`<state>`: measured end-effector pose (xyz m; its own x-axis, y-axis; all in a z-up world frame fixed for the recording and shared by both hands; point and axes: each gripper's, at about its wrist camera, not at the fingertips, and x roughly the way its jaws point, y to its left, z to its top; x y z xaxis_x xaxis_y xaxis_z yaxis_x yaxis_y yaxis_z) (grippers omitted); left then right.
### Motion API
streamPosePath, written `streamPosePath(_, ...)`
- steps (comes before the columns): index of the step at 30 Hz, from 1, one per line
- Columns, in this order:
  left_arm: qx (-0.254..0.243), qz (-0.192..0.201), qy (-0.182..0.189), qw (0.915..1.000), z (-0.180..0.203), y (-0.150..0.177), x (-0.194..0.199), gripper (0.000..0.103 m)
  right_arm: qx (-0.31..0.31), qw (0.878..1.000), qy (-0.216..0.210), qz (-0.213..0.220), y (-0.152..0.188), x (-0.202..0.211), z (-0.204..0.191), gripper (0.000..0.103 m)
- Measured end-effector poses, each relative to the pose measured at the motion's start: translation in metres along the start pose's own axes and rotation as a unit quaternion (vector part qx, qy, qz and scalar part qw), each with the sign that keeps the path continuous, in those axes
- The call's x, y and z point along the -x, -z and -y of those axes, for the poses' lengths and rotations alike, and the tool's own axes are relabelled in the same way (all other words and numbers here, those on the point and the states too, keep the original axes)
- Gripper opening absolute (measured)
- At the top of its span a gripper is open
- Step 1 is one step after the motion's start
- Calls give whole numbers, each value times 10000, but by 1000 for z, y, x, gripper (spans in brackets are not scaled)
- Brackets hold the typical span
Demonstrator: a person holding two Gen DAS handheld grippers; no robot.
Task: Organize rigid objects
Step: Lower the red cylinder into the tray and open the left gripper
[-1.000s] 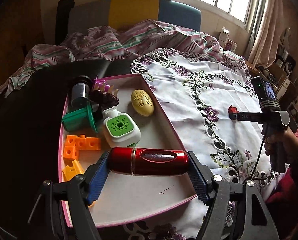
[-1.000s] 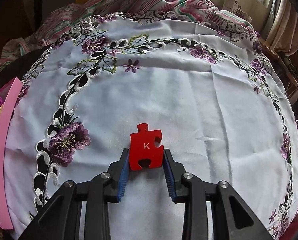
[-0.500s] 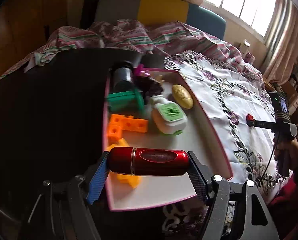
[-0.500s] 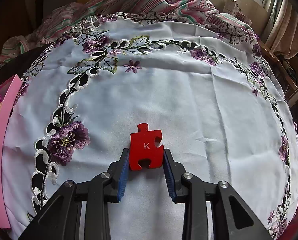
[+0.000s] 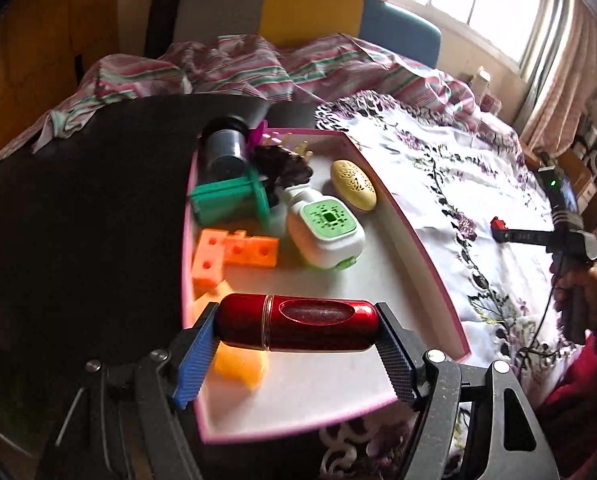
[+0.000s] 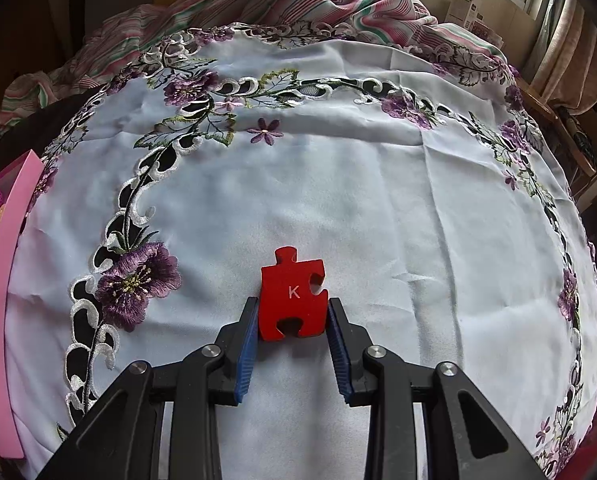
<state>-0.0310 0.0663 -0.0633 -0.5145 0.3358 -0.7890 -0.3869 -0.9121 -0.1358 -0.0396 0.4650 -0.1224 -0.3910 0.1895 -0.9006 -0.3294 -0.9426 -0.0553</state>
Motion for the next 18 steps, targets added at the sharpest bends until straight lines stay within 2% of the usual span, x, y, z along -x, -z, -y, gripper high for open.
streamPosePath(3,-62,-167,-12,9998,3,-7,-16,75,0,10000,2,-6,0,0,0,32)
streamPosePath(11,-403,-175,-332,9985,9,-15,-46,75,-14,10000,-9,-28,-1,0,0,32)
streamPosePath(14,-460,-247,-288,9982,10,-15,-52,76,-17,10000,-12,-31,-2,0,0,32)
streamPosePath(18,-491,-139,-381,9980,11,-12,-49,77,-19,10000,-9,-29,-2,0,0,32)
